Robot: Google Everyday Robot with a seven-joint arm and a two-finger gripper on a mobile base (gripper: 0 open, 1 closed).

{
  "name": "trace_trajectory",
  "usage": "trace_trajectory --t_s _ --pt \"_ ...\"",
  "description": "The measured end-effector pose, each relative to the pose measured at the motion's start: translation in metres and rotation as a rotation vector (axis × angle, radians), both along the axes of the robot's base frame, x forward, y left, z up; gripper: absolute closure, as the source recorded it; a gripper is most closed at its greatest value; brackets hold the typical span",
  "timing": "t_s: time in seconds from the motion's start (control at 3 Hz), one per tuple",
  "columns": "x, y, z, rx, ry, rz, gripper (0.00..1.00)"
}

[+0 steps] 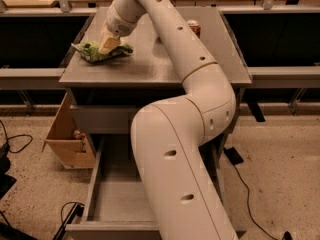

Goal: Place green jalapeno chip bag into middle drawer

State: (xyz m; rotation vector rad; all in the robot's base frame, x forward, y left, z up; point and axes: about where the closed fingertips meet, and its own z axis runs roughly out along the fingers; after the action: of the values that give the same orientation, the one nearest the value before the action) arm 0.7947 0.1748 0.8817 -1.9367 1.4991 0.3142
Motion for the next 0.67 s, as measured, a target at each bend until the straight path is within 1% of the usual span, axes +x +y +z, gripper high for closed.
trace_trajectory --t_s 0.33,0.67 --pt "0.0 0.0001 -0.0001 0.0 0.0 0.0 0.66" --pt "0.0 0.0001 -0.0001 0.0 0.0 0.0 0.43"
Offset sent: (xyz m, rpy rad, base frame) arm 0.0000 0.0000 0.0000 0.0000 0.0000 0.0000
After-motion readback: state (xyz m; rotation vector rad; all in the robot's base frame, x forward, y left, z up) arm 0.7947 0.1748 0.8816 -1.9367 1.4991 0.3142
